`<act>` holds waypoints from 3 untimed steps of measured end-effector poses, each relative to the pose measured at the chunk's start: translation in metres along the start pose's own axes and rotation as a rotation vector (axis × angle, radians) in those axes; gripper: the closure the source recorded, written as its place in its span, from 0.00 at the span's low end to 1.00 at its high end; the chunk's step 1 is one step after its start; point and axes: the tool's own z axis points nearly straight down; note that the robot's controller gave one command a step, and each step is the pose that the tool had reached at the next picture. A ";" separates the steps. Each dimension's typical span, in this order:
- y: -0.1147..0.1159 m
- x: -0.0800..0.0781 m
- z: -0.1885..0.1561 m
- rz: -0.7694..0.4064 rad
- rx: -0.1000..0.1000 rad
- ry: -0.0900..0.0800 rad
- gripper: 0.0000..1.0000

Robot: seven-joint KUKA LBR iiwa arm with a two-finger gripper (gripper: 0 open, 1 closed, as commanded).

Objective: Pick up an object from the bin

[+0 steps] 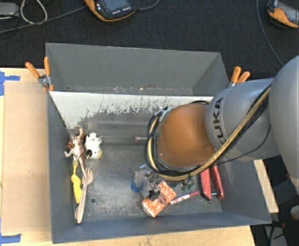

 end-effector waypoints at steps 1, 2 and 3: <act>-0.007 0.010 0.001 -0.008 0.002 0.001 1.00; -0.007 0.012 -0.008 -0.007 0.001 0.006 1.00; -0.006 0.013 -0.033 -0.006 -0.001 0.011 1.00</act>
Offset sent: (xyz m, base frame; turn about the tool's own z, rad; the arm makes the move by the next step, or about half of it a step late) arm -0.0064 -0.0114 0.0208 -0.0088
